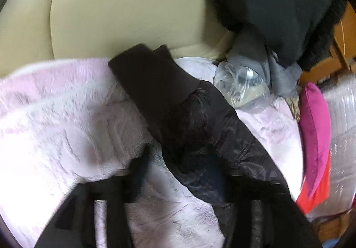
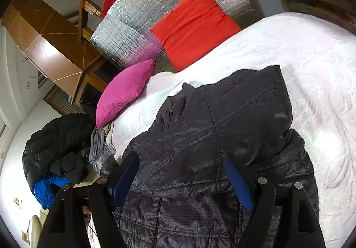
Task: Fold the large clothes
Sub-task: 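Grasp the cuff of the other sleeve with the left tool, then lift and fold the held sleeve over the jacket body with the left tool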
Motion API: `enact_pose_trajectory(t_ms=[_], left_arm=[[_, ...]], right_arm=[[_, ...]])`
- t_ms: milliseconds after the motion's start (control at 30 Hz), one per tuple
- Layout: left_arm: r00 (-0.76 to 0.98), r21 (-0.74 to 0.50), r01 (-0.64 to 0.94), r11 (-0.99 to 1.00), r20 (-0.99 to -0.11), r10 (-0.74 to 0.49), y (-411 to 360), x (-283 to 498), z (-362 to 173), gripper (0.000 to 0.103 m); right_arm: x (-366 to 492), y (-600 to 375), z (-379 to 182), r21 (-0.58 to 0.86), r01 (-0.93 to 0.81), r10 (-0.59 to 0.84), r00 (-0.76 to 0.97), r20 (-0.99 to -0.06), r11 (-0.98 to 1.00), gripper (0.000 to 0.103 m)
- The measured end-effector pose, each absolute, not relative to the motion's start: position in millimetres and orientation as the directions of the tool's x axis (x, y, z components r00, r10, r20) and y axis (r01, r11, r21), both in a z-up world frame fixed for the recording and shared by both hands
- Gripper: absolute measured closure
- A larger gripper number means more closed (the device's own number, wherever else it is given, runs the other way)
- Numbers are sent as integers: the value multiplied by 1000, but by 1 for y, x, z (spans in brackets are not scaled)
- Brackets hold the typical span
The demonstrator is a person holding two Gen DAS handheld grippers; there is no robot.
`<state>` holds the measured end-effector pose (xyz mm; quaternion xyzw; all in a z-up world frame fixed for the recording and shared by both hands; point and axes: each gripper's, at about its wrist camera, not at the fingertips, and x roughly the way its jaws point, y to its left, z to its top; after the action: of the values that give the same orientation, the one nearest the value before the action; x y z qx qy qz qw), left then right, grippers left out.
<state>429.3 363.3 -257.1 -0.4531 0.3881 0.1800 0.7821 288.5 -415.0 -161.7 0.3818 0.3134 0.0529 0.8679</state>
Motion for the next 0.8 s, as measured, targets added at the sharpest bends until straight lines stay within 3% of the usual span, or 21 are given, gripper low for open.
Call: enact_pose_trajectory(t_ms=[67,200,233,333,367,533,800], left_arm=[[658,-600,-629,494,-750,-72,363,430,-261,31],[666,-603,-625,495,-743,-64,361,442,-266,33],[678,-606,-619,499,-734,-51,360,444,-266,41],[671,-579,-623,526,-741,-21,361,452,-263,83],[674,-576,-616,537,-739,-19,362,454,-261,88],[728,-562,-560,609,-685,38,347,446,-227,93],[822,-490,-364,792,-568,26,279,434,-117,95]], right_arm=[[292,-414,-166,692,162,328,790,-518,704,22],[296,-417,-173,694,185,320,786,-530,695,22],[297,-418,-174,691,189,313,787,-532,698,22],[297,-420,-174,680,196,296,791,-536,707,22],[297,-420,-174,680,196,295,792,-535,707,22],[292,-425,-168,669,197,273,804,-529,716,22],[268,-439,-147,666,184,236,840,-488,723,22]])
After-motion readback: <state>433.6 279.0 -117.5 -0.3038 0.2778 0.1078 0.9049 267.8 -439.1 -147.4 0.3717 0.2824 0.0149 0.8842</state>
